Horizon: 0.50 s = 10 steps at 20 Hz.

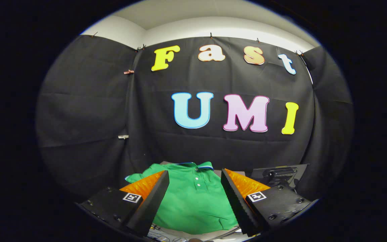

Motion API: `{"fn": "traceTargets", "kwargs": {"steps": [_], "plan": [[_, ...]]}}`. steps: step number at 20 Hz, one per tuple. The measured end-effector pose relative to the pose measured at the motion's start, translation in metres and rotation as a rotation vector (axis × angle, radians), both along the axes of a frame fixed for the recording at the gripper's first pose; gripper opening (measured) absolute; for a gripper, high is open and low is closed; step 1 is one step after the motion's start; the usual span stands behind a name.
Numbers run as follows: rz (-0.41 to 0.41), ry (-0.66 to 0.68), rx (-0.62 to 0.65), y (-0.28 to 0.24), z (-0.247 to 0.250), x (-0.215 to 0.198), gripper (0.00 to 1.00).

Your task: Put the clothes into the washing machine and then close the washing machine lid.

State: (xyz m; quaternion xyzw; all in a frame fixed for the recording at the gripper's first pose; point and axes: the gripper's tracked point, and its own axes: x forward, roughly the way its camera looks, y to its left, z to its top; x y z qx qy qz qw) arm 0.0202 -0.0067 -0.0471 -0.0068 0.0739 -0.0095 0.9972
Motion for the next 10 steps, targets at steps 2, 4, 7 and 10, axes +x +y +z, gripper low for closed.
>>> {"fn": "traceTargets", "kwargs": {"steps": [2,4,7,10], "plan": [[0.012,0.067,0.0,0.001,-0.019,0.015,0.98],[0.013,0.15,-0.012,0.0,-0.04,0.031,0.98],[0.029,0.256,-0.044,0.003,-0.068,0.061,0.98],[0.029,0.374,-0.065,0.0,-0.096,0.09,0.98]]}}
